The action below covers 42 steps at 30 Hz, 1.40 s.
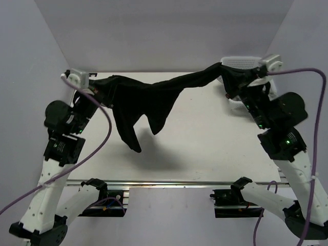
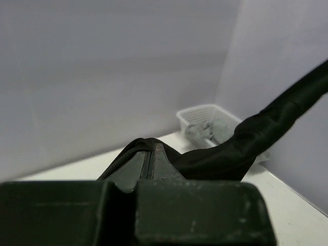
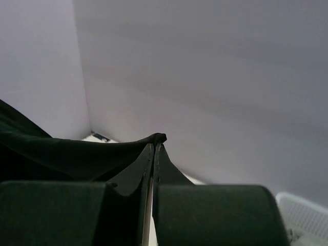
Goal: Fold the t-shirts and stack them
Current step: Flatten out the tshirt
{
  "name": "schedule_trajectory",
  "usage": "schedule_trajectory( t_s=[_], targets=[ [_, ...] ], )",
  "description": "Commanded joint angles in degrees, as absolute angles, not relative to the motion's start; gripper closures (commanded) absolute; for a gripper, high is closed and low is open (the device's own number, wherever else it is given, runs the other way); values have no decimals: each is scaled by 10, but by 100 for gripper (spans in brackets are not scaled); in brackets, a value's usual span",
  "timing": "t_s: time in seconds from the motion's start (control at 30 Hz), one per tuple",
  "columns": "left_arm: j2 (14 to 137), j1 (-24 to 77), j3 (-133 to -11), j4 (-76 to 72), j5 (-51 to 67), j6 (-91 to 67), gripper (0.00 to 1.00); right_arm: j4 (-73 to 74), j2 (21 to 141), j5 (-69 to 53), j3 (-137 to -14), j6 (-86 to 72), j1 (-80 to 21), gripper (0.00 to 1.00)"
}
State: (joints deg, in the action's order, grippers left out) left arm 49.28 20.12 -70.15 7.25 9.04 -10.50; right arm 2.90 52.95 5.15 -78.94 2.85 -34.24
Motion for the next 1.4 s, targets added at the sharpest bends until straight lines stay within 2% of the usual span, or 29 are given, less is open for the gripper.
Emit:
schedule_trajectory(
  t_s=[0.0, 0.13, 0.27, 0.5, 0.63, 0.67, 0.77, 0.83, 0.87, 0.93, 0.97, 1.0, 1.03, 1.07, 1.1, 1.13, 1.17, 1.2, 1.3, 1.33, 1.37],
  targets=[
    [440, 198, -732, 50, 169, -84, 100, 25, 488, -27, -834, 66, -343, 100],
    [429, 191, -760, 55, 241, -78, 100, 32, 460, -68, -855, 75, -343, 100],
    [429, 191, -788, 74, 255, -84, 100, 46, 438, -83, -876, 84, -342, 100],
    [459, 191, -782, 80, 237, -90, 100, -15, 418, -30, -796, 95, -342, 100],
    [513, 191, -708, 43, 245, -78, 97, -83, 470, 68, -712, 97, -342, 100],
    [544, 191, -685, 2, 237, -90, 97, -117, 500, 108, -654, 84, -342, 100],
    [626, 191, -649, -6, 215, -98, 100, -145, 616, 214, -621, 53, -338, 100],
    [733, 185, -657, 1, 160, -93, 100, -137, 669, 261, -627, 31, -323, 100],
    [770, 185, -664, 1, 141, -80, 94, -121, 735, 274, -634, 22, -317, 100],
    [887, 178, -714, 32, 88, -73, 69, -109, 789, 258, -642, -10, -291, 100],
    [923, 178, -771, 74, 88, -73, 29, -87, 821, 250, -660, -15, -286, 100],
    [956, 171, -800, 95, 93, -64, 5, -79, 837, 225, -670, -26, -272, 89],
    [983, 171, -824, 112, 85, -64, 0, -53, 867, 218, -681, -27, -261, 75],
    [1024, 171, -864, 135, 85, -57, 0, -20, 898, 207, -720, -31, -252, 58],
    [1038, 171, -881, 146, 85, -57, 0, 15, 919, 201, -734, -40, -250, 38],
    [1046, 171, -892, 155, 95, -57, 0, 27, 927, 200, -753, -42, -242, 33],
    [1046, 171, -900, 160, 102, -52, 0, 41, 934, 196, -759, -43, -241, 33],
    [1046, 171, -900, 160, 112, -52, 0, 39, 937, 187, -758, -40, -238, 23],
    [1003, 171, -856, 145, 126, -47, 0, 33, 927, 145, -745, -30, -237, 20],
    [992, 171, -827, 145, 137, -47, 0, 34, 926, 141, -743, -27, -238, 10],
    [979, 171, -812, 145, 137, -52, 0, 36, 921, 133, -739, -26, -239, 10]
  ],
)
